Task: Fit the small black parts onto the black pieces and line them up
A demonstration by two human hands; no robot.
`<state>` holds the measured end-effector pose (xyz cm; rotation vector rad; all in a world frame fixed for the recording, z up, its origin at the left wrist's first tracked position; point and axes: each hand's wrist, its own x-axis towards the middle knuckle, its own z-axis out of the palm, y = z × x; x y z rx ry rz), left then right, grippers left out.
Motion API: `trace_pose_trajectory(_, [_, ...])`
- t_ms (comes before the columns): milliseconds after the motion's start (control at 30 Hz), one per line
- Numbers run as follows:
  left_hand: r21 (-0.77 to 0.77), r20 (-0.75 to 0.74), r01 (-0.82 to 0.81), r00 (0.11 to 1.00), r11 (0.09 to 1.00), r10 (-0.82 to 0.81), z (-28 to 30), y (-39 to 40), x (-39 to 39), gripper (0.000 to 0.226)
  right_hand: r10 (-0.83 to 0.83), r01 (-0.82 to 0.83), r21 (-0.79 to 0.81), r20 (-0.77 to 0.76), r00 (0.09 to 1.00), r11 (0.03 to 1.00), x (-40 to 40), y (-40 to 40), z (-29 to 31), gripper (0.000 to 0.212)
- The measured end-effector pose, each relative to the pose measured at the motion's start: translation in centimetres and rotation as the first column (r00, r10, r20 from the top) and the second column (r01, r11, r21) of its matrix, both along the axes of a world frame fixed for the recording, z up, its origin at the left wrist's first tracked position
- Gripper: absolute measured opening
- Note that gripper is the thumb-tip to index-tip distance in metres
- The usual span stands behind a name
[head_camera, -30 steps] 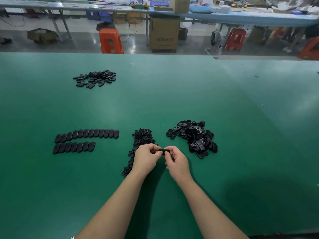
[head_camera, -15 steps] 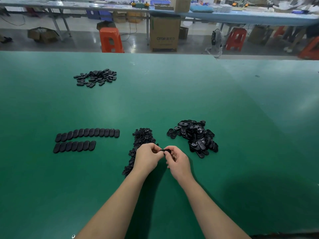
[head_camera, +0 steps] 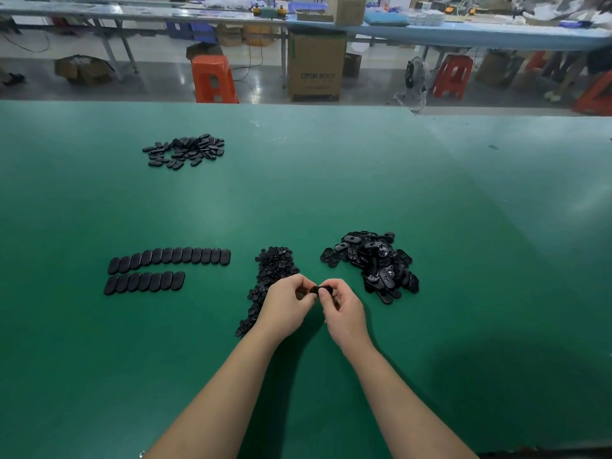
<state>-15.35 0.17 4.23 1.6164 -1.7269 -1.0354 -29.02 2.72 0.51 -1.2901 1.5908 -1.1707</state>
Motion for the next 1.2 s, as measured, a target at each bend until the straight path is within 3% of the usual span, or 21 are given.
trace_pose_trajectory(233, [-0.207,0.178,0.058,0.984,0.977,-0.021,-0.5,0.2,-0.4,0.018,-0.021,0.021,-0.01,-0.041,0.999,1.0,0.1,-0.1,0.0,0.016])
trace_pose_trajectory(333, [-0.316,0.326,0.123,0.945,0.941,-0.014,-0.7,0.5,-0.3,0.022,-0.02,0.02,-0.006,0.003,1.0,1.0,0.2,0.0,0.0,0.018])
trace_pose_trajectory(433, [-0.389,0.382,0.106,0.922,0.915,0.055,-0.6,0.6,0.6,0.019,-0.032,0.032,-0.003,0.046,0.998,0.999,0.3,0.1,0.3,0.014])
trace_pose_trajectory(567, [-0.367,0.313,-0.148,0.91,0.918,0.272,-0.3,0.1,4.0,0.019,-0.029,0.028,0.014,0.059,0.998,1.0,0.3,0.2,0.5,0.015])
trace_pose_trajectory(767, [-0.245,0.377,-0.483,0.751,0.841,0.541,-2.0,-0.4,11.9,0.021,0.014,-0.014,0.041,0.001,1.0,0.999,0.2,0.4,0.6,0.013])
trace_pose_trajectory(967, [-0.245,0.461,-0.459,0.72,0.854,0.519,-2.9,0.6,14.0,0.037,0.017,-0.016,0.042,-0.011,1.0,0.999,0.3,0.5,0.8,0.013])
trace_pose_trajectory(1100, [-0.294,0.546,-0.357,0.699,0.886,0.463,-3.3,1.1,13.8,0.033,0.013,-0.013,0.037,-0.004,1.0,0.999,0.3,0.6,0.9,0.014])
trace_pose_trajectory(1200, [-0.284,0.577,-0.379,0.666,0.881,0.472,-3.3,1.2,14.0,0.039,0.015,-0.015,0.037,-0.011,1.0,0.999,0.3,0.6,0.9,0.014])
